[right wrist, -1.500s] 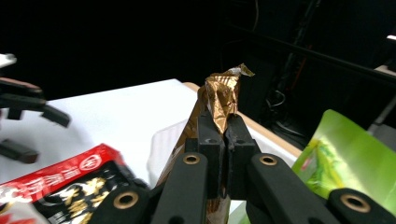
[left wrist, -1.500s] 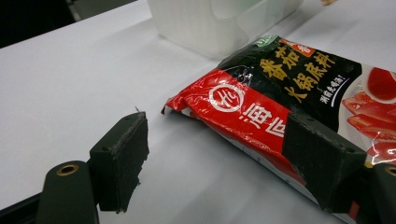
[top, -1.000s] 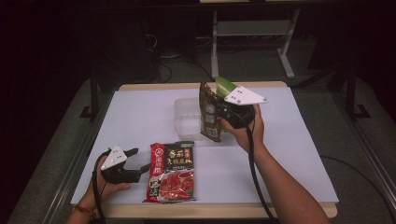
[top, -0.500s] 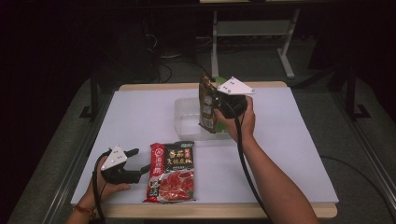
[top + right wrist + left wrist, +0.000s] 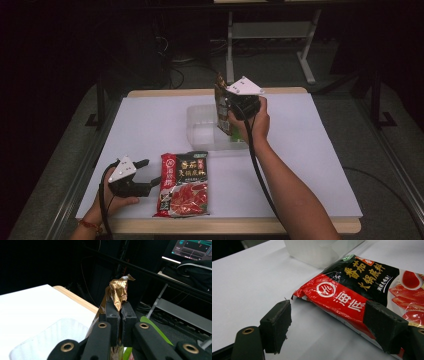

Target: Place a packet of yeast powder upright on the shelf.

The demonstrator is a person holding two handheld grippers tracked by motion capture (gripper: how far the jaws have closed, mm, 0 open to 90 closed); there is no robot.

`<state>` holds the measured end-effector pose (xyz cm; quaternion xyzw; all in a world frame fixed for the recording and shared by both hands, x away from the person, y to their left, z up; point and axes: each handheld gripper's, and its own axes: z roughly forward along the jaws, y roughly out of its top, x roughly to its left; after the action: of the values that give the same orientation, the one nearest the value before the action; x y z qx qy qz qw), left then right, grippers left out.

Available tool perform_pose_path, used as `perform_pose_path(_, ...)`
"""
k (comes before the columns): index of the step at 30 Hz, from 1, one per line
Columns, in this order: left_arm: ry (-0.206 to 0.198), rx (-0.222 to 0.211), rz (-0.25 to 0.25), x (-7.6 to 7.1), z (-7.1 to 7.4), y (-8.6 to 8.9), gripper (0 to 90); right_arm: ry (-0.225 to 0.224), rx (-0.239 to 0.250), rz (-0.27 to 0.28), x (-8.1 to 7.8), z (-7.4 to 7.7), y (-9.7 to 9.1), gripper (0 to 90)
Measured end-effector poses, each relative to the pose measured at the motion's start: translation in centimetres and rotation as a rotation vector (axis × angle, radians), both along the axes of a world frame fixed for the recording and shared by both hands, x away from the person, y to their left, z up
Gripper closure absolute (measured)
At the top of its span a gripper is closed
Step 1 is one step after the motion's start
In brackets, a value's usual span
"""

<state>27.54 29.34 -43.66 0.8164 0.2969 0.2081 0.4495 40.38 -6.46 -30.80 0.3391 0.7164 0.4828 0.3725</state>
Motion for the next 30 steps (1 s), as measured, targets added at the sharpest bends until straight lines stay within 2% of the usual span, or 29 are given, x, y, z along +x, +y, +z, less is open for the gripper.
perform_pose_path(4, -0.001, -0.003, 0.000, 0.0, 0.0, 0.1, 22.4, 0.015, -0.004, -0.006, 0.8, -0.4, 0.6, 86.7)
perform_pose_path(12, 0.000, -0.008, -0.003, 0.1, 0.0, 0.1, 22.4, 0.009, -0.018, -0.019, 1.2, -1.4, 1.9, 86.6)
perform_pose_path(17, 0.002, -0.002, -0.004, 0.0, -0.1, 0.1, 22.4, 0.017, -0.018, -0.027, 1.3, -2.2, 2.0, 86.5)
perform_pose_path(30, 0.006, 0.002, 0.001, 0.1, -0.2, 0.1, 22.5, 0.045, -0.019, 0.000, 1.0, -4.2, 1.7, 86.3)
